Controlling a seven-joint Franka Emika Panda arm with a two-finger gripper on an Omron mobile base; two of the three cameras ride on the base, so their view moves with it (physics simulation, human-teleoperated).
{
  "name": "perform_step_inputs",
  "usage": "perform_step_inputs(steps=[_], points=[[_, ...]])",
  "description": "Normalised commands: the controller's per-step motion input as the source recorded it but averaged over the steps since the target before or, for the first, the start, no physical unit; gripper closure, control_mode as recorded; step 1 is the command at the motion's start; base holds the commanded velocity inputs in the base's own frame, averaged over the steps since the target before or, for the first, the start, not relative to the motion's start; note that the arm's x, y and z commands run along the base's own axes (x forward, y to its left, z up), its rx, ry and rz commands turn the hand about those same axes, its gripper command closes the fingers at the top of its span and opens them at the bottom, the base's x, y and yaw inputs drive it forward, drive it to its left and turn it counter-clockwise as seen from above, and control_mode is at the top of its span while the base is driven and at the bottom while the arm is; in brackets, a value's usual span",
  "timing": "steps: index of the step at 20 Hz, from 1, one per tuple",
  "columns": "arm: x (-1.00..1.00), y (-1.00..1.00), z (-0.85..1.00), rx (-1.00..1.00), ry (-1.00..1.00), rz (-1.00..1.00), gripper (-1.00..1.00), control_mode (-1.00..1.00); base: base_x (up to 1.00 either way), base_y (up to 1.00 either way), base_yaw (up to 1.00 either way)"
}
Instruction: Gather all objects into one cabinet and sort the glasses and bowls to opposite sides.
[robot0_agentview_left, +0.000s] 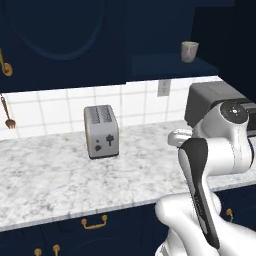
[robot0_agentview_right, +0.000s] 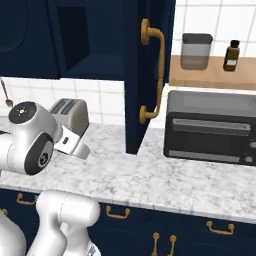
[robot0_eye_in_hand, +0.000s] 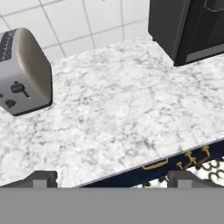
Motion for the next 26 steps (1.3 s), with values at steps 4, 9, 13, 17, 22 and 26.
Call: perform_step_inputs(steps=[4,9,13,17,22,26], points=[[0.00,0.00,0.00,0.00,0.00,0.00,-1.00,1.00,0.42,-0.15,-0.01],[0.00,0.00,0.00,0.00,0.00,0.00,-1.00,1.00,-0.01,0.00,0.00],[0.02,0.01,0.56,0.00,-0.30,0.00,-1.00,-1.00,0.00,0.00,0.00],[0.38,-0.03,0.76,0.00,-0.26,-0.06,-1.00,-1.00,0.00,0.00,0.00],[0.57,-0.10,0.84,0.00,-0.17,-0.06,-1.00,-1.00,0.00,0.00,0.00],[0.61,-0.26,0.96,-0.01,-0.12,-0.09,-1.00,-1.00,0.00,0.00,0.00]])
